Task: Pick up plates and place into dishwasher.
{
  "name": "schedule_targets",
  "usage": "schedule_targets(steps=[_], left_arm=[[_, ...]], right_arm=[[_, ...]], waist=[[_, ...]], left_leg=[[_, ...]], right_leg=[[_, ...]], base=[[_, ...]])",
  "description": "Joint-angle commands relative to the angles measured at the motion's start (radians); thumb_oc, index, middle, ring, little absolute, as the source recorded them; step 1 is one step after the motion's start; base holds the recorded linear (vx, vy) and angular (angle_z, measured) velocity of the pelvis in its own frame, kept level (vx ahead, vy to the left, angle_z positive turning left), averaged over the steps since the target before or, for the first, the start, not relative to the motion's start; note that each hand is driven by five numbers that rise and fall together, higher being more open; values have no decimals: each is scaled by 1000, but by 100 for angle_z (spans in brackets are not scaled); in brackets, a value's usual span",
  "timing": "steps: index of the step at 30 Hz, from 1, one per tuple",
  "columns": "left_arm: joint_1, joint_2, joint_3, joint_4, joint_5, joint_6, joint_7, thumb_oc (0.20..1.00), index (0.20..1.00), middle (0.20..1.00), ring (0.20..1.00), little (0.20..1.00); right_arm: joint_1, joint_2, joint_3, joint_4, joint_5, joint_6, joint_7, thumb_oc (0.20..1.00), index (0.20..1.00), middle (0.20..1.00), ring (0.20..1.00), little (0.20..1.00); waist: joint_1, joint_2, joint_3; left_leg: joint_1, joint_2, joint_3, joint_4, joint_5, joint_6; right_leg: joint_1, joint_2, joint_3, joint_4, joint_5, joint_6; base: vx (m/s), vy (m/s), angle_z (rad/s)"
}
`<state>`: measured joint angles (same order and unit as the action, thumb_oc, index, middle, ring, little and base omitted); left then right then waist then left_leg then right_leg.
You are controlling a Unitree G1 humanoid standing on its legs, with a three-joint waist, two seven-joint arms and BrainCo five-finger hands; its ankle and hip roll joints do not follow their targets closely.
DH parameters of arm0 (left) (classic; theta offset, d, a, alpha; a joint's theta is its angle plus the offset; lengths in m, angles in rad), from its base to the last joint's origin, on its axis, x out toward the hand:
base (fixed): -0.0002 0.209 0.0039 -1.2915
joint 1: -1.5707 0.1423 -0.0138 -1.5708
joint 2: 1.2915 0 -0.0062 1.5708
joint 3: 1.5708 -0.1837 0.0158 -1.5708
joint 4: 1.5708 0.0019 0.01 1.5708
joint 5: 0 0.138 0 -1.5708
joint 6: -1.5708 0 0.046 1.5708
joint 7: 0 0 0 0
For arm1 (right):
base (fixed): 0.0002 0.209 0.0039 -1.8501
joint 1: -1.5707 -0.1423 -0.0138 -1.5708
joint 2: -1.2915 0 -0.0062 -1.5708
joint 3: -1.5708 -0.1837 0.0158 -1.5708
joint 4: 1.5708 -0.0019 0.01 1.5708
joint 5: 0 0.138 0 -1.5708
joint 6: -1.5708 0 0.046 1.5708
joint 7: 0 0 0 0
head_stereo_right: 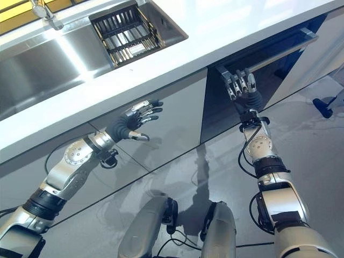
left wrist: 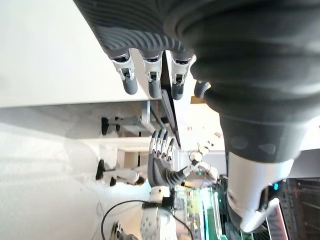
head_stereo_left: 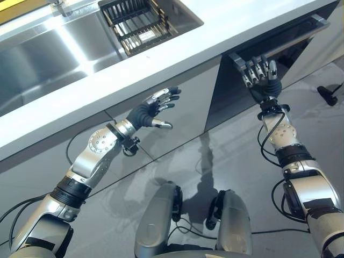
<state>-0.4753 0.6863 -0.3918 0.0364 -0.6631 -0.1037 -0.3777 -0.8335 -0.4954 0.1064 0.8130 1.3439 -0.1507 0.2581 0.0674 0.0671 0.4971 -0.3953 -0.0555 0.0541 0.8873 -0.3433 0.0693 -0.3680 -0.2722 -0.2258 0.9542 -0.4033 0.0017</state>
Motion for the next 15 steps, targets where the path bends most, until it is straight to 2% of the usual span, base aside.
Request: schedule_targets(steps=[1, 3, 6, 9, 10, 13, 15], left_arm=[[66, -83, -40, 40, -6, -31, 1, 1000, 1000, 1000, 1000, 1000], [95, -129, -57, 100, -17, -24, 17, 1000, 1000, 1000, 1000, 1000], [187, -239, -81, 272, 15, -75, -14, 1000, 1000, 1000, 1000, 1000], [268, -294, -75, 394, 22, -119, -29, 1000, 1000, 1000, 1000, 1000], [299, -321, -71, 468, 31, -132, -37, 1000, 1000, 1000, 1000, 1000], [343, -365, -46, 591, 57, -144, -37, 1000, 1000, 1000, 1000, 1000], [357, -406, -3, 705, 54, -112, -5, 1000, 1000, 1000, 1000, 1000]], right_arm=[[68, 61, -30, -4, -99, -126, -119, 1000, 1000, 1000, 1000, 1000], [116, 110, -24, -7, -113, -143, -137, 1000, 1000, 1000, 1000, 1000], [267, 224, -4, -20, -132, -162, -152, 1000, 1000, 1000, 1000, 1000], [410, 283, 22, -30, -175, -134, -133, 1000, 1000, 1000, 1000, 1000], [480, 303, 42, -15, -201, -101, -110, 1000, 1000, 1000, 1000, 1000], [577, 326, 81, -11, -256, -31, -81, 1000, 1000, 1000, 1000, 1000], [646, 336, 98, 4, -319, 54, -62, 1000, 1000, 1000, 1000, 1000]], waist=[[13, -17, -104], [4, -22, -123], [-14, -41, -179], [-26, -51, -225], [-32, -57, -252], [-45, -61, -286], [-60, -64, -310]], left_leg=[[82, 45, -9, -112, -7, 14], [119, 50, -5, -188, 28, 9], [210, 62, 9, -368, 104, -14], [296, 69, 14, -511, 170, -30], [333, 69, 21, -580, 199, -40], [399, 72, 34, -709, 257, -56], [435, 77, 48, -788, 291, -67]], right_leg=[[75, 75, 33, -169, 134, -38], [105, 90, 36, -231, 160, -33], [189, 127, 54, -413, 219, -11], [268, 147, 66, -569, 274, 7], [304, 154, 70, -649, 303, 19], [364, 168, 75, -772, 354, 40], [393, 171, 79, -848, 393, 56]], base=[[28, 11, -6], [60, 16, -15], [134, -10, -17], [162, 12, -8], [176, 23, -17], [120, 36, -17], [96, 53, -22]])
